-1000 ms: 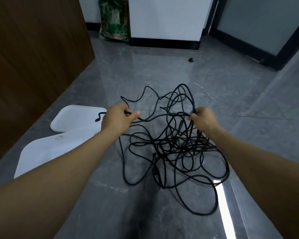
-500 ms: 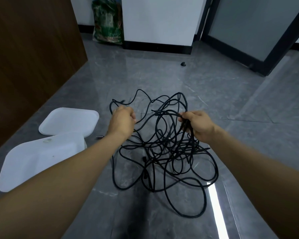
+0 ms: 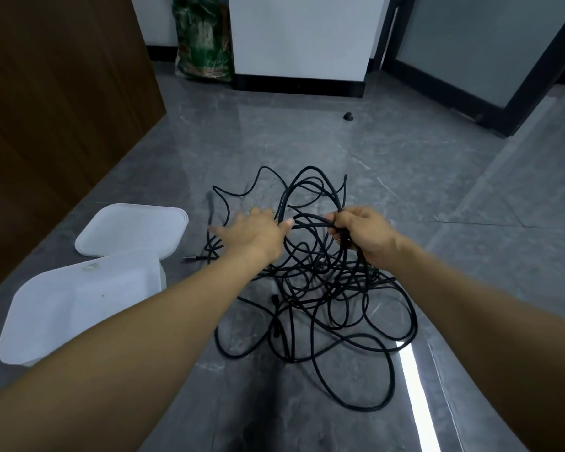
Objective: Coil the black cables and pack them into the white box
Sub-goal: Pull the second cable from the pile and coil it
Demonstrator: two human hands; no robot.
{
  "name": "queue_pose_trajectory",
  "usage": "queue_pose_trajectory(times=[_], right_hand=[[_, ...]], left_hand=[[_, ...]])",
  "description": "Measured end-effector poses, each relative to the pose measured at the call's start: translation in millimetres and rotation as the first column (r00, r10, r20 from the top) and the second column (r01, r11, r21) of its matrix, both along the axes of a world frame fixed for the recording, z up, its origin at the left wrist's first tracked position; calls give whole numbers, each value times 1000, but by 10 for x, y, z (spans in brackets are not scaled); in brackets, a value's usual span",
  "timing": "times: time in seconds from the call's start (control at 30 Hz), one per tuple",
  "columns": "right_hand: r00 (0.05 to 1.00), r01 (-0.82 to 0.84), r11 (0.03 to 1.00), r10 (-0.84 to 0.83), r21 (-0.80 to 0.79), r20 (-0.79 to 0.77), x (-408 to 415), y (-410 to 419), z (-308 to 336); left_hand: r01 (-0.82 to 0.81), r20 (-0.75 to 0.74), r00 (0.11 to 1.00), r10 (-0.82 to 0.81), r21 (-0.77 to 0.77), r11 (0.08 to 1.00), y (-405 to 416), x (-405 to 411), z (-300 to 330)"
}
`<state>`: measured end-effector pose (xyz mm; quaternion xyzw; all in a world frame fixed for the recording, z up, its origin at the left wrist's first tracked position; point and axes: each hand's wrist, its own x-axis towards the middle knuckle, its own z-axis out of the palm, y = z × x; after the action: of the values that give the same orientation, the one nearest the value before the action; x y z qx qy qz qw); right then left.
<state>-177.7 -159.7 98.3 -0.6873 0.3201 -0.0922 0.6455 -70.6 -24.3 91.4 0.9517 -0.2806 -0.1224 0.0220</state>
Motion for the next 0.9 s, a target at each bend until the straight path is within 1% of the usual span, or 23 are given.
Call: queue_pose_trajectory(times=[0.03, 0.07, 0.1, 0.17, 0.2, 0.27, 0.3, 0.37, 0.4, 0.47, 0.6, 0.67, 0.8, 0.83, 0.9], right_hand=[[1000, -9, 1000, 9, 3, 6, -1, 6, 0], [1000, -14, 1000, 14, 12, 16, -7, 10, 5], [999, -15, 1000, 14, 26, 29, -20, 10, 14], [998, -9, 998, 6, 62, 56, -63, -8, 34], [998, -8, 998, 4, 65, 63, -85, -26, 39], [999, 23, 1000, -24, 21, 41, -119, -86, 19], [998, 67, 998, -67, -11, 16, -125, -131, 0], [986, 159, 985, -162, -70, -31, -125, -220, -44], [983, 175, 979, -180, -102, -46, -121, -249, -61], [985, 141, 977, -155, -158, -79, -110, -263, -76], [986, 112, 970, -136, -215, -101, -82, -252, -54], [976, 132, 954, -172, -270, -130, -72, -282, -48], [939, 146, 917, -247, -372, -239, -126, -408, -90], [924, 146, 901, -271, -408, -268, -129, -438, -94], [897, 147, 881, -310, -449, -314, -109, -514, -109]], left_hand=[[63, 74, 995, -59, -63, 996, -24, -15, 19], [148, 99, 986, -134, -147, 978, -53, -17, 20], [172, 18, 985, -173, -265, 949, -77, -9, 17], [87, -230, 951, -208, -445, 891, -86, 9, -7], [64, -285, 931, -228, -488, 870, -83, 28, -27], [73, -284, 924, -257, -528, 846, -63, 51, -43], [48, -290, 923, -251, -563, 825, -63, 64, -30], [-53, -331, 918, -219, -648, 760, -65, 98, 25], [-98, -351, 913, -207, -683, 724, -68, 120, 51], [-143, -374, 906, -200, -714, 686, -65, 144, 82], [-164, -370, 912, -178, -726, 668, -51, 156, 79], [-112, -323, 930, -178, -708, 698, -49, 209, 134], [31, -202, 960, -196, -614, 788, -48, 342, 374], [47, -184, 963, -197, -604, 796, -53, 369, 430], [29, -177, 968, -179, -626, 779, -77, 407, 533]])
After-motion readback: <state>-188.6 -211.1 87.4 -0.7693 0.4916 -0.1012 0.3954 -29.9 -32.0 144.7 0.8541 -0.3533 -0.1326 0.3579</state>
